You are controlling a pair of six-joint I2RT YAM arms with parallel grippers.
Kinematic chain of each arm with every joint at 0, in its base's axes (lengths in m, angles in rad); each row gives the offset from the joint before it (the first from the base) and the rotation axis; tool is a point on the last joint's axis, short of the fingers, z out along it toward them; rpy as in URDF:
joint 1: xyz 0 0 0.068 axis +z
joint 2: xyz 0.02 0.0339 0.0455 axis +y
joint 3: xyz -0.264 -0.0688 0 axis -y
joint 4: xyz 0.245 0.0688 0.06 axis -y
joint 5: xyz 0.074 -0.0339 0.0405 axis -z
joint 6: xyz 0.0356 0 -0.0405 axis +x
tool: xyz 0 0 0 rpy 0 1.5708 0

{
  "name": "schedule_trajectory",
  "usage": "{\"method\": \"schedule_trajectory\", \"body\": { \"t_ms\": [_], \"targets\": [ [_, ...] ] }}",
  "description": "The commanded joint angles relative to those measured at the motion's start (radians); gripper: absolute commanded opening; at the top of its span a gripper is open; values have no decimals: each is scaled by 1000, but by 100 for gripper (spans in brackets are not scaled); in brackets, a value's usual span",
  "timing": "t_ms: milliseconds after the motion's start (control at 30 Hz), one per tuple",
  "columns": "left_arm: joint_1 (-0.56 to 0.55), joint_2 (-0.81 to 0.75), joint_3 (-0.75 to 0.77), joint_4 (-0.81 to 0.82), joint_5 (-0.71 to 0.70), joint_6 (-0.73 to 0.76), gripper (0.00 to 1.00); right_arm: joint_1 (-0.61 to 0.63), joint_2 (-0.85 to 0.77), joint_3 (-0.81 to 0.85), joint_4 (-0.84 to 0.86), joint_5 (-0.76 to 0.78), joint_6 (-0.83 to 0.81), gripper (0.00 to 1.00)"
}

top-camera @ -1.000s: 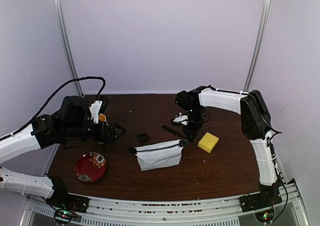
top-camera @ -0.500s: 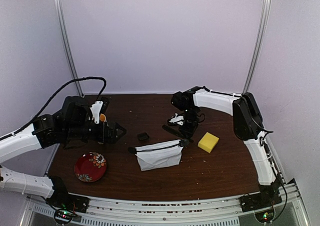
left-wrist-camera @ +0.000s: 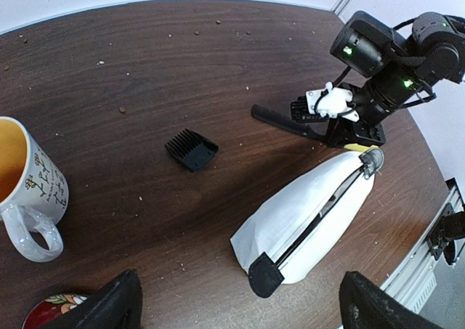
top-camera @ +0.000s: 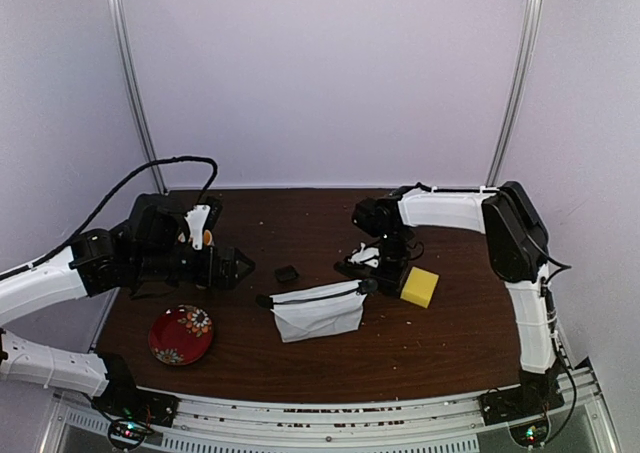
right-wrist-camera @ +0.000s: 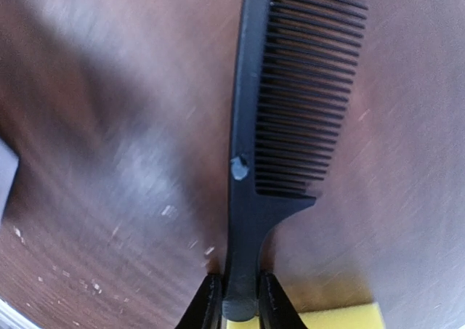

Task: Sort the hair-cutting tools
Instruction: Move the comb to the center of the board.

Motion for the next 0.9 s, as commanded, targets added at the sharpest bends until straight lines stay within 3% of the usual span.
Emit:
{"method": "schedule_trajectory", "body": {
  "t_ms": [0, 467, 667, 867],
  "targets": [
    [-11, 1, 15, 45, -11, -4, 98, 35, -17, -189, -23, -54, -9, 18],
    [-17, 22, 55, 10, -44, 37, 98, 92, -244, -576, 33, -62, -70, 18],
    [-17, 22, 144, -114, -133, 97, 98, 156, -293, -648, 32, -62, -82, 18],
    [-17, -7, 172, -137, -141, 107, 98, 206, -333, -702, 23, -63, -110, 18]
  ]
}}
